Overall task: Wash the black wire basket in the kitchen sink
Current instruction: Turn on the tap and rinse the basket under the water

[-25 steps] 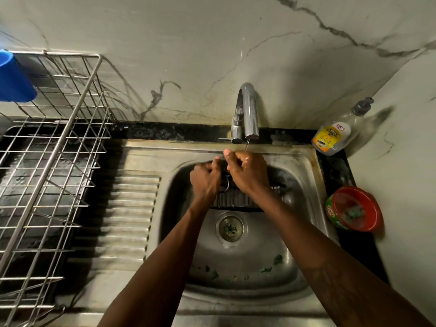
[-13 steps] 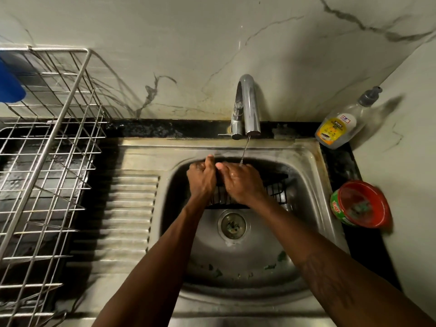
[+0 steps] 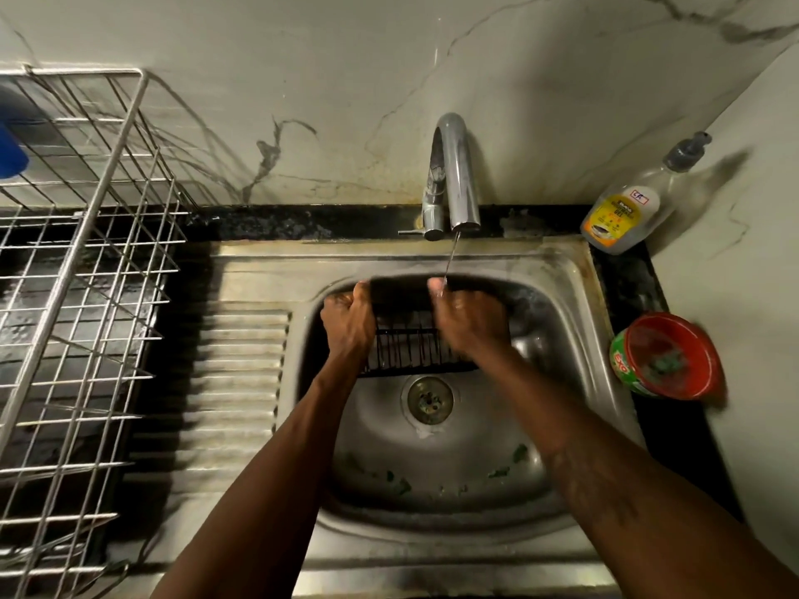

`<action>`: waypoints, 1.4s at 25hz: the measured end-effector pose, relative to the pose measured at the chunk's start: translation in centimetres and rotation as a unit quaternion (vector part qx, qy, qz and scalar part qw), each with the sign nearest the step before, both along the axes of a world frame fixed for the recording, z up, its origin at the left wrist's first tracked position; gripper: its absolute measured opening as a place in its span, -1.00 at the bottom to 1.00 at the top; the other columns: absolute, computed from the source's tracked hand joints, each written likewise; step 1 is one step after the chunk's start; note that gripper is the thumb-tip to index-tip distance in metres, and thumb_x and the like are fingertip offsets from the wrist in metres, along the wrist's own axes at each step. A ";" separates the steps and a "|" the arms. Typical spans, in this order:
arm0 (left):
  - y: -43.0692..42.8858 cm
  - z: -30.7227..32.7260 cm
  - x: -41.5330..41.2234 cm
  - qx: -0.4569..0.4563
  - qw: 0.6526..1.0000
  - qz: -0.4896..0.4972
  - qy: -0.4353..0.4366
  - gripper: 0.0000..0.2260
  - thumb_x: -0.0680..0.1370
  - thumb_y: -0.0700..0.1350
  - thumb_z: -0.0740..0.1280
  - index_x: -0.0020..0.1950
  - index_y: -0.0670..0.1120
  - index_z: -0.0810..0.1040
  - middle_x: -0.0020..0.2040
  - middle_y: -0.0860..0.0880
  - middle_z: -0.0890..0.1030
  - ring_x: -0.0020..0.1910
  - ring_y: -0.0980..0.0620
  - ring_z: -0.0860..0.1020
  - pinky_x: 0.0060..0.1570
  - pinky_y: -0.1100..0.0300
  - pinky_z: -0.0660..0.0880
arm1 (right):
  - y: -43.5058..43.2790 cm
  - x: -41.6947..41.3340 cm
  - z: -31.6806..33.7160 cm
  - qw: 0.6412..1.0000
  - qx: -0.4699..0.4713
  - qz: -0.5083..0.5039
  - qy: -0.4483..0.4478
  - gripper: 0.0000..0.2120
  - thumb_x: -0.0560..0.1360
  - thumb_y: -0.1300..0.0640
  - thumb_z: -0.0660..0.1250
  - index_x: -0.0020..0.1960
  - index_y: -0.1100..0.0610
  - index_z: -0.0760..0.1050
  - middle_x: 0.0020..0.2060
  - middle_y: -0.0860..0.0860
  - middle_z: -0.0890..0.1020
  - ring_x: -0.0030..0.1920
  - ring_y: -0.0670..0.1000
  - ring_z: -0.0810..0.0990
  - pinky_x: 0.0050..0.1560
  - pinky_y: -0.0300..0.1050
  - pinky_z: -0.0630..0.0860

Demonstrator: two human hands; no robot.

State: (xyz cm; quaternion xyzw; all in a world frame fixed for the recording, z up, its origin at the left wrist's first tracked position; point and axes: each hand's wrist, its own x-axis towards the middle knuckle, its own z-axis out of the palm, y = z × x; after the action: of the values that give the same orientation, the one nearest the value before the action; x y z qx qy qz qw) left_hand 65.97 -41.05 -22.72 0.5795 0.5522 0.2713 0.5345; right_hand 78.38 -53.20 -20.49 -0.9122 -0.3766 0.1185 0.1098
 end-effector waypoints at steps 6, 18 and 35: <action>-0.7 0.5 1.7 -0.019 1.000 0.003 0.012 -0.63 0.64 -0.03 0.29 -0.35 -0.13 0.53 -0.34 -0.06 0.61 -0.33 0.03 0.56 -0.20 0.09 0.54 | 3.4 -3.0 0.5 0.999 0.015 -0.001 -0.045 -0.27 0.72 -0.17 -0.16 -0.39 0.10 0.52 -0.47 0.02 0.56 -0.41 0.01 0.54 -0.06 -0.07 0.43; -0.6 -1.8 -1.1 0.148 0.975 -0.122 0.108 -0.49 0.70 0.07 0.21 -0.38 -0.18 0.49 -0.47 0.00 0.49 -0.51 0.10 0.43 -0.41 0.19 0.37 | 0.2 0.6 0.1 0.995 -0.038 0.032 -0.088 -0.41 0.69 -0.13 -0.02 -0.43 0.10 0.34 -0.52 0.00 0.42 -0.38 0.08 0.57 -0.26 -0.09 0.36; -3.1 2.0 3.1 -0.055 0.995 -0.081 -0.016 -0.67 0.66 0.05 0.31 -0.27 -0.03 0.56 -0.30 0.00 0.62 -0.37 0.11 0.54 -0.39 0.26 0.47 | 0.8 0.4 5.8 0.988 0.133 0.055 -0.050 -0.37 0.69 -0.23 0.02 -0.45 0.06 0.37 -0.55 -0.11 0.39 -0.51 -0.13 0.39 -0.30 -0.17 0.30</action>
State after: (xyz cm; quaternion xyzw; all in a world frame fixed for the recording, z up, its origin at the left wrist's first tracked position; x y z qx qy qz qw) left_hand 69.08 -44.15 -20.73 0.5881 0.5086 0.2055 0.5943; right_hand 78.81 -52.44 -14.66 -0.8723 -0.4433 0.0276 0.2046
